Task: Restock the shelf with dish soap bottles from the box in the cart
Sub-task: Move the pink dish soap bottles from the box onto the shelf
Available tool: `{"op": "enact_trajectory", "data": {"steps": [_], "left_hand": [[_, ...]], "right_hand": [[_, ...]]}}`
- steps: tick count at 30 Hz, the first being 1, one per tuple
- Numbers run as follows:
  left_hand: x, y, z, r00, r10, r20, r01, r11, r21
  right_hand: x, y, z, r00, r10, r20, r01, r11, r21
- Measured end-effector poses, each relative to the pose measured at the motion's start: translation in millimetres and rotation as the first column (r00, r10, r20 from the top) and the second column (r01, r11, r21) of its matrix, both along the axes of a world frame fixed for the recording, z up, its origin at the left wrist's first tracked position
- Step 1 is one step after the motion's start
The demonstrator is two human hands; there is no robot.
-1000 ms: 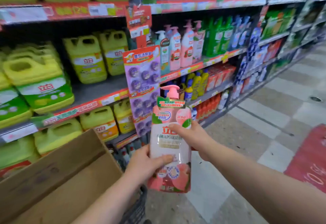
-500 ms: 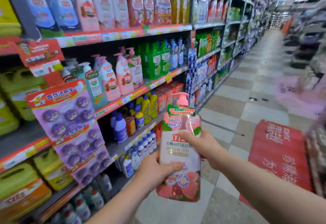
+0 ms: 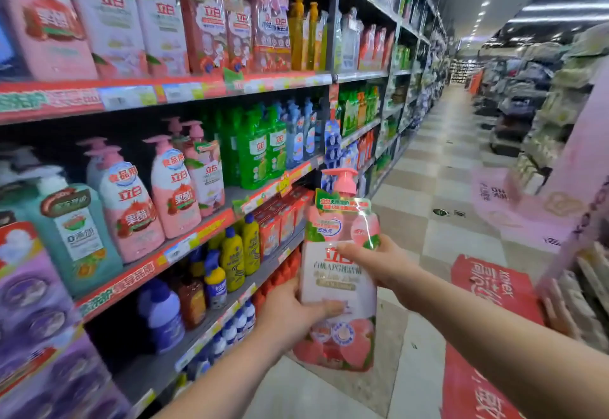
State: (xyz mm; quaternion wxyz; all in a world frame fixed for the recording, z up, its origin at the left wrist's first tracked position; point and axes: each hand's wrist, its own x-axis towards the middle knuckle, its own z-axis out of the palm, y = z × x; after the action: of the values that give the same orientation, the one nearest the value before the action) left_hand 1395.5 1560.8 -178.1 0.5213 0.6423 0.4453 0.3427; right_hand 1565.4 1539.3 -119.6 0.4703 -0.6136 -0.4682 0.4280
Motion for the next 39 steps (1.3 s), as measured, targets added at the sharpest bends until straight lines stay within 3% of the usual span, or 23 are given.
{"op": "enact_trajectory", "data": {"steps": [6, 13, 22, 32, 37, 39], "left_hand": [[27, 65, -5, 0.997, 0.078, 0.010, -0.078, 0.997, -0.007], [74, 143, -7, 0.963, 0.268, -0.008, -0.267, 0.963, 0.027], [142, 214, -3, 0.868, 0.496, 0.008, -0.496, 0.868, 0.010], [98, 277, 3, 0.763, 0.647, -0.017, -0.643, 0.761, 0.081], [64, 320, 15, 0.786, 0.614, -0.076, -0.599, 0.786, 0.154], [45, 334, 23, 0.777, 0.616, -0.133, -0.570, 0.777, 0.268]], "right_hand": [[30, 81, -4, 1.000, -0.002, 0.000, 0.002, 1.000, -0.018], [86, 200, 4, 0.960, 0.279, 0.027, -0.277, 0.959, -0.054], [125, 314, 21, 0.858, 0.511, 0.046, -0.508, 0.859, -0.054], [70, 392, 26, 0.804, 0.592, -0.060, -0.584, 0.804, 0.109], [44, 430, 32, 0.780, 0.625, -0.030, -0.602, 0.762, 0.236], [34, 444, 32, 0.782, 0.624, 0.009, -0.602, 0.750, 0.274]]}}
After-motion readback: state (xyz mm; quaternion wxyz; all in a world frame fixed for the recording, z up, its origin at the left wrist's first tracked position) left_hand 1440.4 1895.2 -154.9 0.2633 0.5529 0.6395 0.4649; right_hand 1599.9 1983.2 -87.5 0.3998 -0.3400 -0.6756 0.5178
